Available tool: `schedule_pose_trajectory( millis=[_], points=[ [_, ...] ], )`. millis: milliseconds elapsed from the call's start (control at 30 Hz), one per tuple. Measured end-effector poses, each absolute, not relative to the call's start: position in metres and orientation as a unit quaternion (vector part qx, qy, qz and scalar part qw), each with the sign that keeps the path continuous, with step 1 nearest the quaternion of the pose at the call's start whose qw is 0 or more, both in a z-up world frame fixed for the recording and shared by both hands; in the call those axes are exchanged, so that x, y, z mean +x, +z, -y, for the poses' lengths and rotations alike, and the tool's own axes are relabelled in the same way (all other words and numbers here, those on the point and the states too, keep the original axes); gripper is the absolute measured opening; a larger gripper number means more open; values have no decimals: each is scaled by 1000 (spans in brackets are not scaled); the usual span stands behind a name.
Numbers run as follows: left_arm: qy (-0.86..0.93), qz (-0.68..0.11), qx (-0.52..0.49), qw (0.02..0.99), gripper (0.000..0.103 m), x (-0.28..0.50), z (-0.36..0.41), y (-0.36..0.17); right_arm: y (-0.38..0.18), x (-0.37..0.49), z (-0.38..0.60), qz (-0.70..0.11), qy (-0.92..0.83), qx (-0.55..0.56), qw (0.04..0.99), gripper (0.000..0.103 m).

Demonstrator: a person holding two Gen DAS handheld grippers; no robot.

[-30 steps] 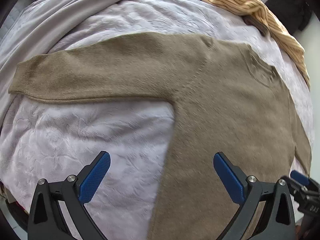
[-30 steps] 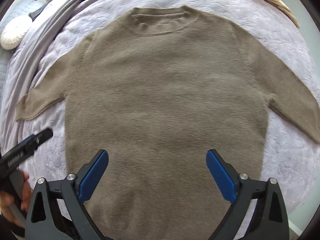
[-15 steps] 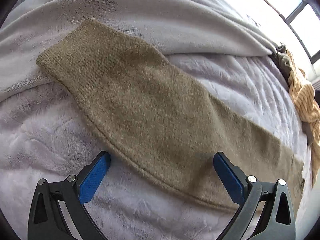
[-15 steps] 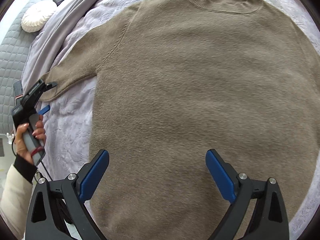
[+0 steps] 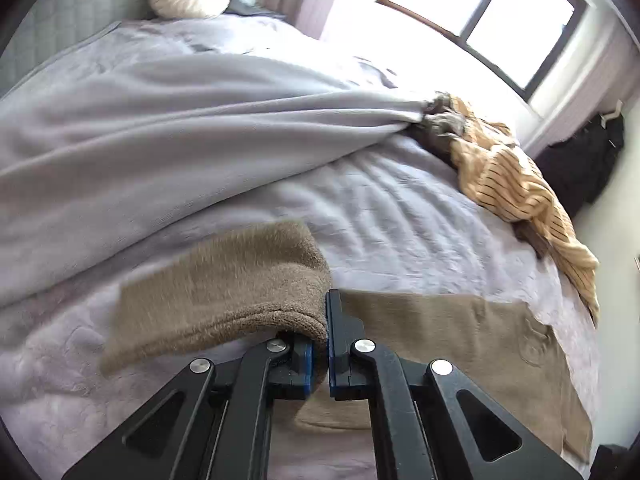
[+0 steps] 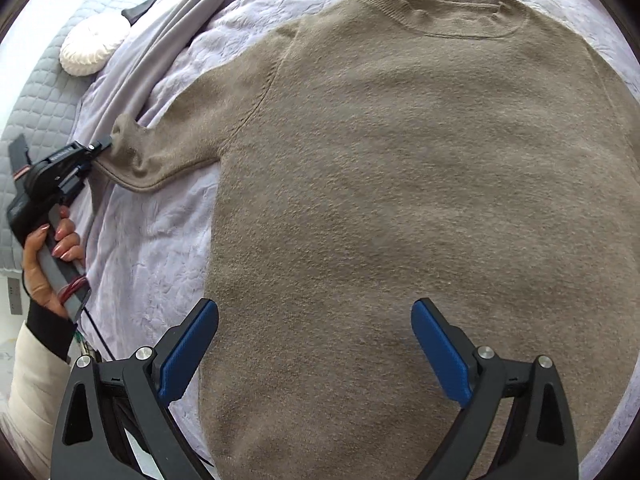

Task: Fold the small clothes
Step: 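Grasp the sleeve cuff with the left gripper and fold it across the chest, then grasp the other sleeve cuff with the right gripper and fold it across the chest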

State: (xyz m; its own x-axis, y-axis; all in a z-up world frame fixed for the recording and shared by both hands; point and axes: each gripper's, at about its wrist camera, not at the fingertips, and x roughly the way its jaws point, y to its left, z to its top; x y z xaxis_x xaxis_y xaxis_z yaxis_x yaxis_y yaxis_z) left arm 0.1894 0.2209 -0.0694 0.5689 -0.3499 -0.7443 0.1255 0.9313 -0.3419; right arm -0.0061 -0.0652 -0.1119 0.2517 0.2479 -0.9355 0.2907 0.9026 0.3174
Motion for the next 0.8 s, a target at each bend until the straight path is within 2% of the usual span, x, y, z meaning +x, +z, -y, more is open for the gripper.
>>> schedule_pose_trajectory(
  millis=[133, 267, 400, 533, 600, 633, 667, 800],
  points=[
    [-223, -422, -80, 875, 6, 173, -136, -34, -101, -18, 88, -592, -29, 239, 769, 98],
    [-286, -421, -31, 860, 6, 147, -35, -24, -91, -35, 119, -569, -55, 260, 778, 98],
    [-336, -446, 12, 829, 6, 118, 54, -49, -85, -57, 157, -552, -91, 282, 780, 98],
    [-333, -496, 89, 797, 7, 91, 106, -107, -93, -81, 191, -548, -126, 302, 770, 98],
    [-312, -517, 120, 788, 35, 84, 114, -127, -100, -92, 205, -551, -141, 315, 760, 98],
    [-308, -522, 123, 786, 67, 80, 114, -133, -103, -96, 210, -553, -146, 320, 755, 98],
    [-310, -517, 119, 789, 78, 77, 110, -132, -105, -100, 217, -555, -152, 324, 751, 98],
    [-317, -487, 135, 803, 78, 60, 92, -102, -104, -101, 232, -557, -168, 308, 752, 98]
  ],
)
